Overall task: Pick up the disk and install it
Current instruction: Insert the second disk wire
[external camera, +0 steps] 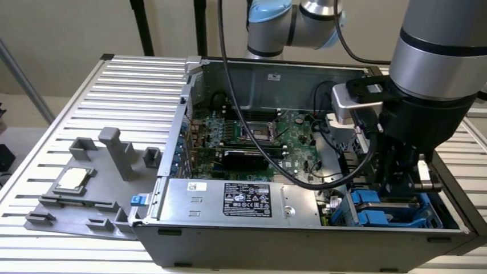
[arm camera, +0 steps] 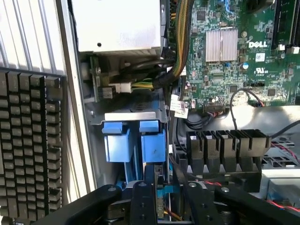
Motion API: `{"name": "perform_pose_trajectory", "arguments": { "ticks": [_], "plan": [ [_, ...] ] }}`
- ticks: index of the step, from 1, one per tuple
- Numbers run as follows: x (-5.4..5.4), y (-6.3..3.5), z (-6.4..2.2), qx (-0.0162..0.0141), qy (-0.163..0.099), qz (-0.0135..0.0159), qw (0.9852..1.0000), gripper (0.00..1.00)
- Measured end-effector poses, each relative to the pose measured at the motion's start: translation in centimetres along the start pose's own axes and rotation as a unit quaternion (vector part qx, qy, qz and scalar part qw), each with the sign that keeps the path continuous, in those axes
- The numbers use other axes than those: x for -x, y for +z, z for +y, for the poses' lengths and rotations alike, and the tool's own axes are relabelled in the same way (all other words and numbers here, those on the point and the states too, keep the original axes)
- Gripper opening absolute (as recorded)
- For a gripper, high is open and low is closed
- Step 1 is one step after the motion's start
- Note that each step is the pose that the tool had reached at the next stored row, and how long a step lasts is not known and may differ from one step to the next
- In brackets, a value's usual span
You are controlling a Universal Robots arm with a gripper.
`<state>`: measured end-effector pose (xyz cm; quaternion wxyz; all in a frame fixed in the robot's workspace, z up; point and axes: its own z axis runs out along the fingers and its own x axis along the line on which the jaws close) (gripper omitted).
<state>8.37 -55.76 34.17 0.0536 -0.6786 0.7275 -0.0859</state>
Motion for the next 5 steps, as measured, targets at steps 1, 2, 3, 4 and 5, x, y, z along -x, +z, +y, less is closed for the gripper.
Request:
{"name": "perform_pose_trajectory", "arguments": {
  "ticks": [1, 2, 3, 4, 5],
  "plan": [
    [-0.01, -0.01, 0.04, 0.0000, 0.000, -0.0001, 1.0000, 0.31],
    [-0.01, -0.01, 0.04, 0.0000, 0.000, -0.0003, 1.0000, 0.31],
    [-0.01, -0.01, 0.04, 0.0000, 0.000, -0.0002, 1.0000, 0.31],
    [-0.01, -0.01, 0.04, 0.0000, 0.000, -0.0002, 1.0000, 0.31],
    [-0.01, -0.02, 0.04, 0.0000, 0.000, -0.0001, 1.0000, 0.31]
  ]
}}
